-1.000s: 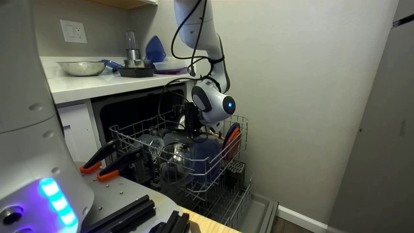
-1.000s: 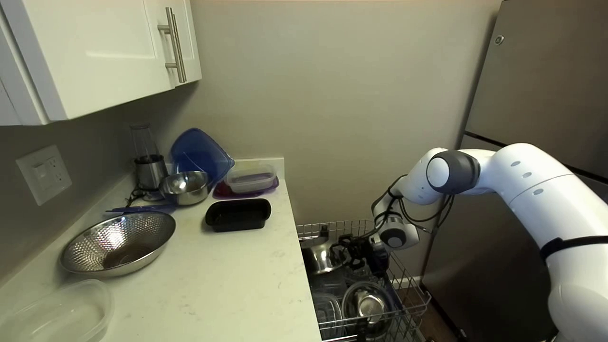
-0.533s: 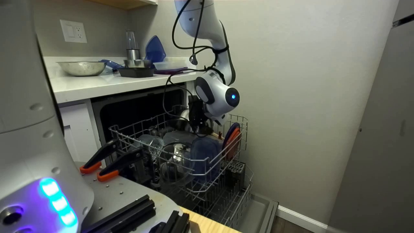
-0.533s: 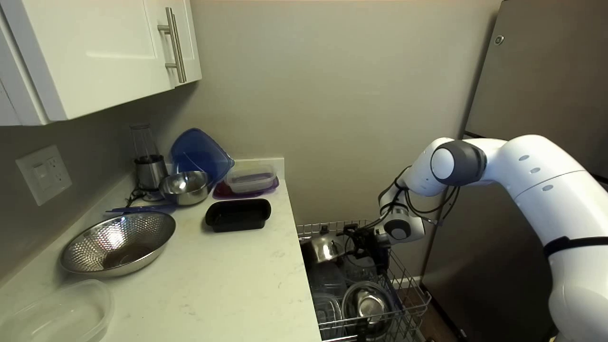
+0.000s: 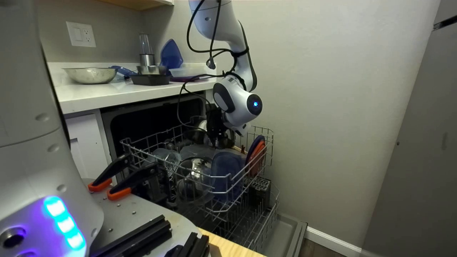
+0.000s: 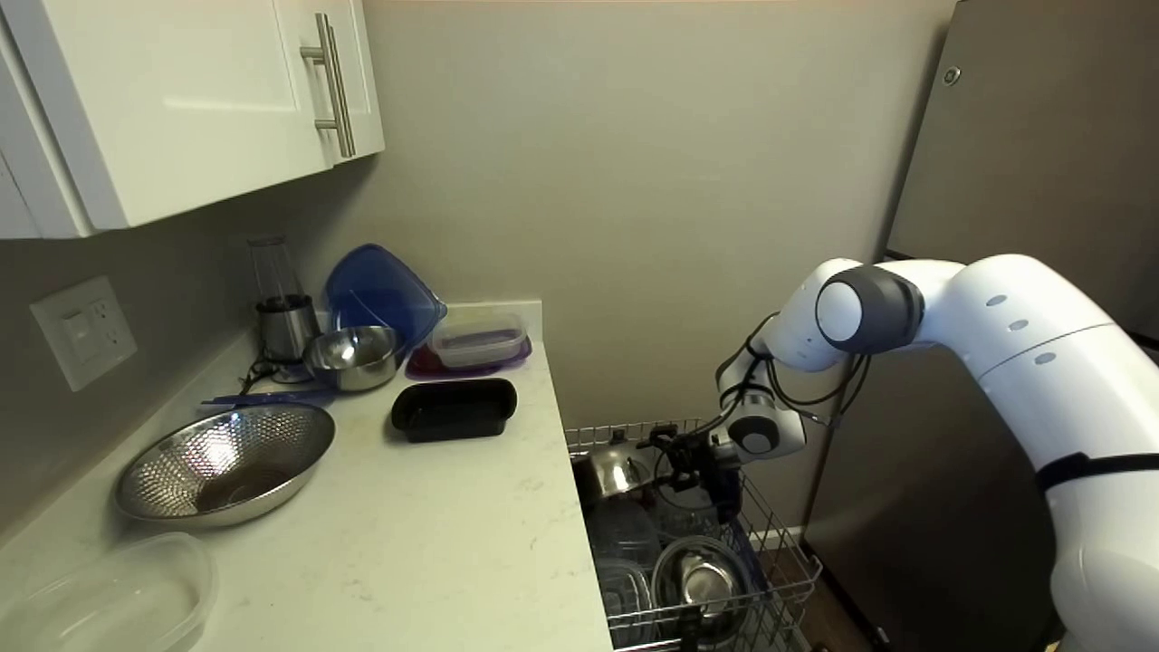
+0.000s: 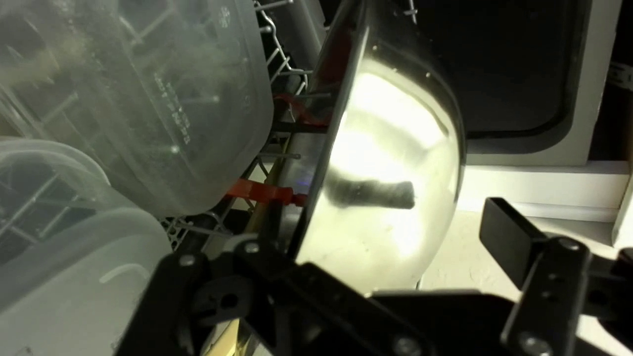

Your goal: Remove the silver bowl from the dishwasher and put it on the counter

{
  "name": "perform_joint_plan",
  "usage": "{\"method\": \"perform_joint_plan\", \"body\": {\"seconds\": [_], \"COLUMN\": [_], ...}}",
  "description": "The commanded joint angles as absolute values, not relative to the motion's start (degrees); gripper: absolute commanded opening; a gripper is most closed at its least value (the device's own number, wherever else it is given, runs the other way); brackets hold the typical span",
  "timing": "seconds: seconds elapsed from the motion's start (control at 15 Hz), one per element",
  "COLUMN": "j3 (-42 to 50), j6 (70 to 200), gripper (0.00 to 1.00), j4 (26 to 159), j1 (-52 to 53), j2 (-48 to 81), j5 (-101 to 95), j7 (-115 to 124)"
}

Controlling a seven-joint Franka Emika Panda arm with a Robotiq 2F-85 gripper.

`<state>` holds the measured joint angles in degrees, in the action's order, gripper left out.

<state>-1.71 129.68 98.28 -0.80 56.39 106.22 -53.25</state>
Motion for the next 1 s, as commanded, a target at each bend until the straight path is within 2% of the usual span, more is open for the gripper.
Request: {"method": "perform_joint_plan", "body": {"seconds": [0.0, 0.93], "j3": [-1.0, 0.6], "j6": [128.9, 130.4], "gripper": [1.00, 1.00], "j4": [99.1, 96.0], "j1": [0.7, 3.9], "j2": [55.3, 57.1], "j5": [108.6, 121.1], "j7": [-54.0, -53.0]}}
